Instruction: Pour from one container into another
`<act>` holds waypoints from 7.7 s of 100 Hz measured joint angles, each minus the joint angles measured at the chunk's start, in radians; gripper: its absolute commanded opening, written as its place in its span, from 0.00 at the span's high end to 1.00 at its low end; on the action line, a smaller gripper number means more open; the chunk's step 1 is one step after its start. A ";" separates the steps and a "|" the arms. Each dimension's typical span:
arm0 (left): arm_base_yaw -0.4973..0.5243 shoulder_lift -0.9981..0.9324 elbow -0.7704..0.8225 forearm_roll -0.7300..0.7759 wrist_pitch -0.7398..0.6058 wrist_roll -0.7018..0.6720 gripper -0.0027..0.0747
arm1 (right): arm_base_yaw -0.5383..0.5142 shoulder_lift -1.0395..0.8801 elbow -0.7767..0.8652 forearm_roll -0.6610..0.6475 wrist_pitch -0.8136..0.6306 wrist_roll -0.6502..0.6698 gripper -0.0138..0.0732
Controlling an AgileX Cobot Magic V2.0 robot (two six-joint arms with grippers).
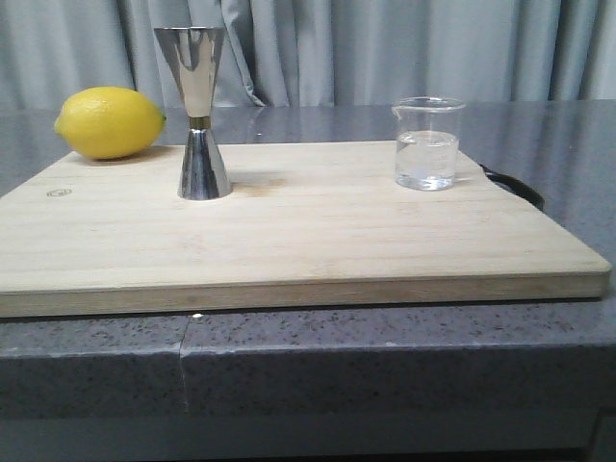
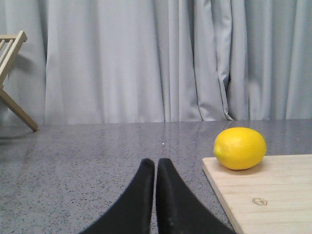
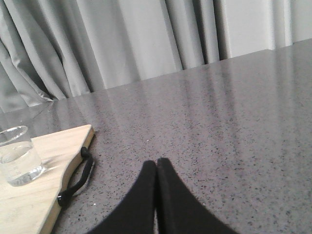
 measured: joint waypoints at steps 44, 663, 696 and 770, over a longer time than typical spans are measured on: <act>0.000 0.000 0.000 0.000 0.000 0.000 0.99 | 0.000 0.000 0.000 0.000 0.000 0.000 0.93; -0.180 1.685 -0.976 -1.669 1.251 2.131 0.68 | 0.003 0.715 -0.706 0.581 0.595 -0.736 0.22; -0.191 1.683 -0.976 -1.667 1.253 2.120 0.69 | 0.131 0.931 -0.774 0.621 0.587 -0.784 0.22; -0.191 1.683 -0.976 -1.667 1.253 2.120 0.70 | 0.351 1.274 -0.847 0.568 0.364 -0.786 0.22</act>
